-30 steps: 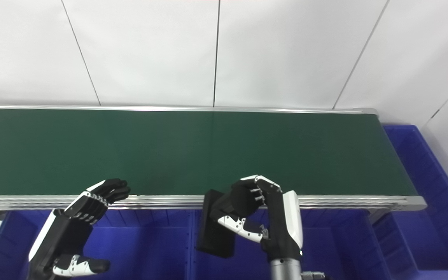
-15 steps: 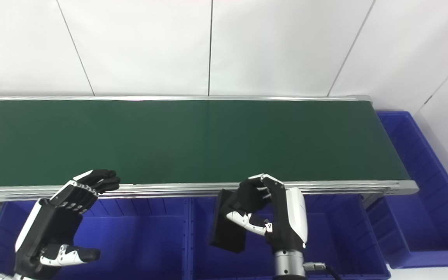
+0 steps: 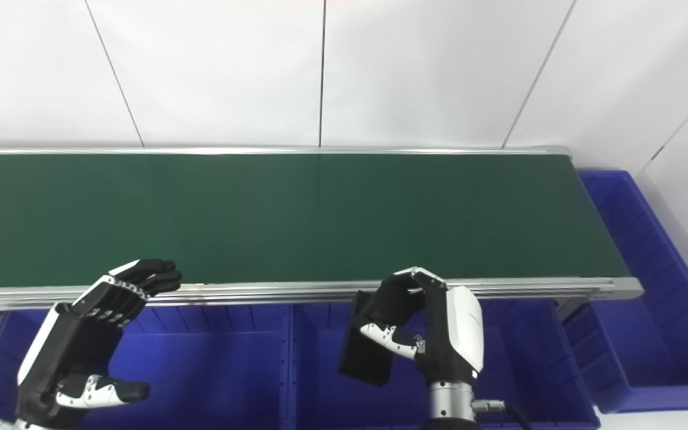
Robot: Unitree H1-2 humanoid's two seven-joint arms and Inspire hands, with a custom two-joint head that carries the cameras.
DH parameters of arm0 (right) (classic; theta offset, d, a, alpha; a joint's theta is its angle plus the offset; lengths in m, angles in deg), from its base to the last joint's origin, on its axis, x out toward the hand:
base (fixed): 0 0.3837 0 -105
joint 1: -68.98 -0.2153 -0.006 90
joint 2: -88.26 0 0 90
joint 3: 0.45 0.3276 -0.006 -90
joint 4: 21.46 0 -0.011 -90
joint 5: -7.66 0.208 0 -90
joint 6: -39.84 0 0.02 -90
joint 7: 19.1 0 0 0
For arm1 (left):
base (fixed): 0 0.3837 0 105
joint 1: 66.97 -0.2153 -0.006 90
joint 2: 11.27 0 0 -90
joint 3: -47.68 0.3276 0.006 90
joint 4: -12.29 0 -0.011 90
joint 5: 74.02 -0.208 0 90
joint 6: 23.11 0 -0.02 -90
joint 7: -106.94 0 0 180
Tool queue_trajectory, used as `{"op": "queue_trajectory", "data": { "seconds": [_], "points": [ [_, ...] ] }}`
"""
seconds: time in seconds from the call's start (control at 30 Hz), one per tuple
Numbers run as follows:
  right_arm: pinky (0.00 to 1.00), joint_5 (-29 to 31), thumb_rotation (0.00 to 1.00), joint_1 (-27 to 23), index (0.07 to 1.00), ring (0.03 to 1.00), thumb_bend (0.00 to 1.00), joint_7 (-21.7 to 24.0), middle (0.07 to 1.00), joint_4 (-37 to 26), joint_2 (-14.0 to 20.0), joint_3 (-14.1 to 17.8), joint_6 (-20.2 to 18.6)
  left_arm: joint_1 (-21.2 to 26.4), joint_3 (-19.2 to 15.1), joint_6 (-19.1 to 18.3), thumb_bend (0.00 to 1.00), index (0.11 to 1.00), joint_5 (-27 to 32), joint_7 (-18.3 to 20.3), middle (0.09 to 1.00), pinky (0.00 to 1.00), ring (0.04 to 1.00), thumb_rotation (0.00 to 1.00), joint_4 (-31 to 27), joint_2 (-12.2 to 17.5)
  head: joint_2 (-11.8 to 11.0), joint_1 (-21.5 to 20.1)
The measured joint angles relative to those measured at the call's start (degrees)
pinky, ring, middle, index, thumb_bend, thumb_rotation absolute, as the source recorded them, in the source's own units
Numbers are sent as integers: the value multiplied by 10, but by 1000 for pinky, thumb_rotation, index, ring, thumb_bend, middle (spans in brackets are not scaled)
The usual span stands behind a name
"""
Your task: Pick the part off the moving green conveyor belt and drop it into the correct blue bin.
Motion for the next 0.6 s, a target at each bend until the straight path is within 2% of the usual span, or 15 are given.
{"op": "queue_trajectory", "data": {
  "seconds": [0.03,0.07,0.1,0.17,0.3,0.43,0.6],
  "points": [
    [727,-5,128,2,496,781,522,8,796,-7,1,-2,-3,0,0,0,919,790,2,0,816,779,790,292,0,0,0,0],
    [784,-11,108,3,611,818,690,17,823,-13,3,-3,-6,0,0,0,918,789,2,0,815,779,789,292,0,0,1,-1],
    [820,-19,106,4,677,843,783,32,842,-22,6,-5,-18,0,0,0,916,789,2,0,815,779,789,292,0,0,1,-1],
    [874,-38,108,4,747,882,876,70,869,-40,16,-12,-44,1,0,0,919,788,2,0,814,779,788,289,0,0,2,-1],
    [981,-71,176,5,833,965,931,142,919,-71,36,-26,-85,1,0,0,914,794,3,1,820,779,792,294,1,1,4,-4],
    [999,-129,230,5,885,997,957,222,955,-104,50,-42,-129,2,0,0,915,796,4,1,822,785,795,300,2,1,4,-4],
    [1000,-198,273,5,928,1000,1000,299,994,-127,55,-53,-152,2,0,0,930,796,8,2,820,782,790,319,5,1,7,-4]
  ]
}}
